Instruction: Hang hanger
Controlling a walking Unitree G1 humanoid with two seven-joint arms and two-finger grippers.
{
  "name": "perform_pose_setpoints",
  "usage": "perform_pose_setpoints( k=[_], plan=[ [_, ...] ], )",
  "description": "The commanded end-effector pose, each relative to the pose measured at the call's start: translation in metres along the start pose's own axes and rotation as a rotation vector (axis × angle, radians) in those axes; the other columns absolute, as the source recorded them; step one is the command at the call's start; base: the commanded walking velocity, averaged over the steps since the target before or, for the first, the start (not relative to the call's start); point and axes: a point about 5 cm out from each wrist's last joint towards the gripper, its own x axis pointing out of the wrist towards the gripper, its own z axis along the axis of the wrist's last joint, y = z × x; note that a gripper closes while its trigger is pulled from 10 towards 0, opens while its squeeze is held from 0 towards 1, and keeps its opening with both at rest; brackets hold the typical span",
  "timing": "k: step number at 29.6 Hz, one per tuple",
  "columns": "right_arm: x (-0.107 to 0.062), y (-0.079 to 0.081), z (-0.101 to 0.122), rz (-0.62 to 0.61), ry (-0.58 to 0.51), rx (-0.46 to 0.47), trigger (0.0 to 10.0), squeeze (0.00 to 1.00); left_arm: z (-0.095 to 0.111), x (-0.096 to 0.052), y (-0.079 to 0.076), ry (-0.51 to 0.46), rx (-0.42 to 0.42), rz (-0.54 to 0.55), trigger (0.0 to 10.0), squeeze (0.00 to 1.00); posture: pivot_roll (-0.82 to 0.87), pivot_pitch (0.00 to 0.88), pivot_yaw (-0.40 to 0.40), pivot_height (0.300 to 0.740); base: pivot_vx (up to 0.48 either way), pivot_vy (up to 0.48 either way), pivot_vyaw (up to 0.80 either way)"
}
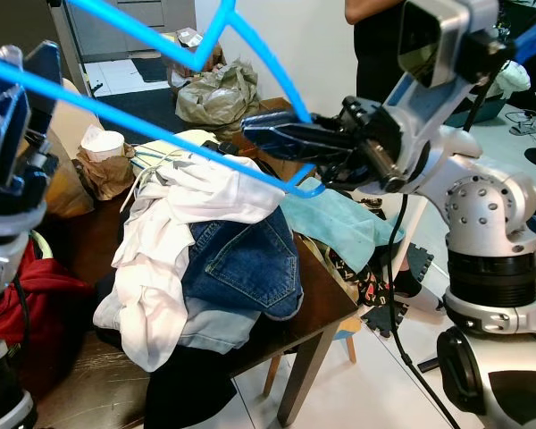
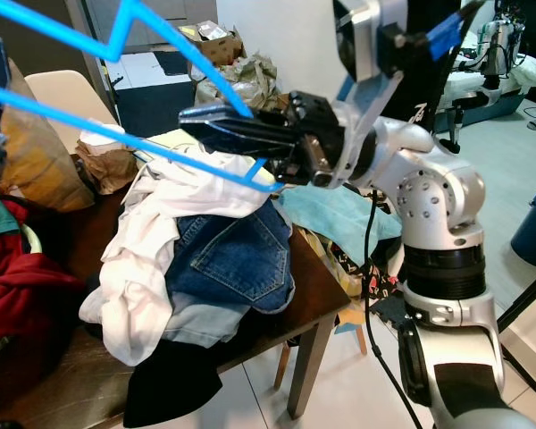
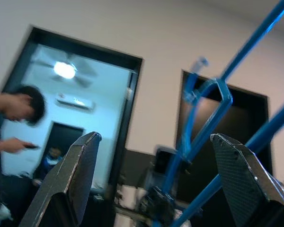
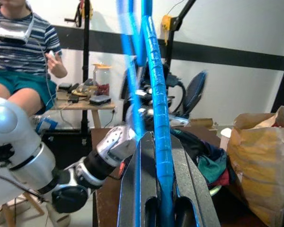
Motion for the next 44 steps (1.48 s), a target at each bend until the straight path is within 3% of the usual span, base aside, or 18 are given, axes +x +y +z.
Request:
perform_pose_setpoints(
  k=[1, 12, 29, 30, 31, 32, 44],
  plan=[
    [-0.001, -0.001, 0.005, -0.027, -0.022, -0.024, 0.0, 0.0, -0.003, 0.002, -0.006, 0.033, -0.01, -0.05, 10.0, 0.0, -0.01, 0.032, -0.019, 0.736, 0.0, 0.0, 0.0],
    [-0.006, -0.006, 0.017, -0.059, -0.112, -0.022, 0.0, 0.0, -0.007, -0.004, -0.01, 0.075, -0.012, -0.054, 10.0, 0.0, -0.01, 0.027, -0.021, 0.736, 0.0, 0.0, 0.0],
    [-0.001, 0.004, -0.006, 0.016, 0.067, 0.003, 0.0, 0.0, -0.006, -0.001, -0.01, 0.065, 0.004, -0.054, 10.0, 0.0, -0.02, 0.023, -0.024, 0.736, 0.0, 0.0, 0.0],
    [0.0, 0.003, -0.008, 0.011, 0.081, 0.003, 0.0, 0.0, -0.005, -0.001, -0.01, 0.061, 0.004, -0.054, 3.8, 0.0, -0.02, 0.023, -0.024, 0.736, 0.0, 0.0, 0.0],
    [0.0, 0.003, -0.008, 0.011, 0.081, 0.003, 0.0, 0.0, -0.005, -0.001, -0.01, 0.061, 0.004, -0.054, 3.8, 0.0, -0.02, 0.023, -0.024, 0.736, 0.0, 0.0, 0.0],
    [0.0, 0.003, -0.009, 0.005, 0.09, 0.003, 0.0, 0.0, -0.005, -0.001, -0.01, 0.055, 0.006, -0.052, 0.0, 0.0, -0.02, 0.024, -0.025, 0.736, 0.0, 0.0, 0.0],
    [-0.005, -0.001, -0.008, -0.032, 0.09, -0.008, 0.0, 0.0, -0.001, -0.004, -0.008, 0.056, 0.021, -0.041, 0.0, 0.0, -0.02, 0.029, -0.025, 0.736, 0.0, 0.0, 0.0]
  ],
)
